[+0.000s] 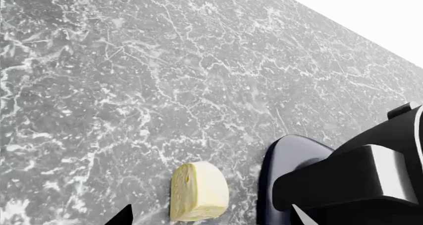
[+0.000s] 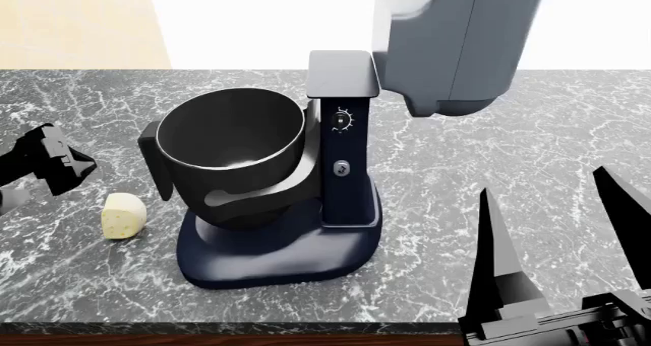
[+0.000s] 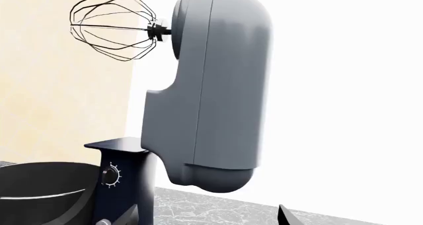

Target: Place the cheese in the stand mixer bowl.

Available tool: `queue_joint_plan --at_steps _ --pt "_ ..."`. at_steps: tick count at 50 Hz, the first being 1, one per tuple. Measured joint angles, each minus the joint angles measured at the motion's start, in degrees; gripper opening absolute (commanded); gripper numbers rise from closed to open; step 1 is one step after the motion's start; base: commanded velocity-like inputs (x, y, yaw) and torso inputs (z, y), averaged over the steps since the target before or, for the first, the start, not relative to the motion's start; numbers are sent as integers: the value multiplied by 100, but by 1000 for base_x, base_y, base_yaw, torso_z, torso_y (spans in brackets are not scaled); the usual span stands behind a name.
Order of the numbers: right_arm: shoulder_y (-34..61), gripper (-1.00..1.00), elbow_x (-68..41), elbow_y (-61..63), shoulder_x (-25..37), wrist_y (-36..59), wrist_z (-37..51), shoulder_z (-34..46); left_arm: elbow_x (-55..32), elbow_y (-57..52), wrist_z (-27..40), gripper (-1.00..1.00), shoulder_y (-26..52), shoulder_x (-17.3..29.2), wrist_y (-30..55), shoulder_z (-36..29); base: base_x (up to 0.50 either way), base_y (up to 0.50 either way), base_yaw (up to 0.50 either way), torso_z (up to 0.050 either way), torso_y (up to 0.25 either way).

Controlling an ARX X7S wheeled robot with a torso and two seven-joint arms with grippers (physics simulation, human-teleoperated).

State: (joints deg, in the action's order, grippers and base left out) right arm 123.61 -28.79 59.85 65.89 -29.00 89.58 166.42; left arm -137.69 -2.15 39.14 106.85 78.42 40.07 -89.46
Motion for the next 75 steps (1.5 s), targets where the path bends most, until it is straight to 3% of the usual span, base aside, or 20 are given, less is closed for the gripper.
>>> queue_joint_plan --at_steps 18,75 --pt "-408 100 -120 -67 107 100 -167 -441 316 479 -584 100 -555 -679 -417 -228 0 0 0 0 0" --pt "-701 100 -189 -82 459 195 -478 -822 702 1443 -931 100 -1419 -1548 -710 -613 0 0 0 0 0"
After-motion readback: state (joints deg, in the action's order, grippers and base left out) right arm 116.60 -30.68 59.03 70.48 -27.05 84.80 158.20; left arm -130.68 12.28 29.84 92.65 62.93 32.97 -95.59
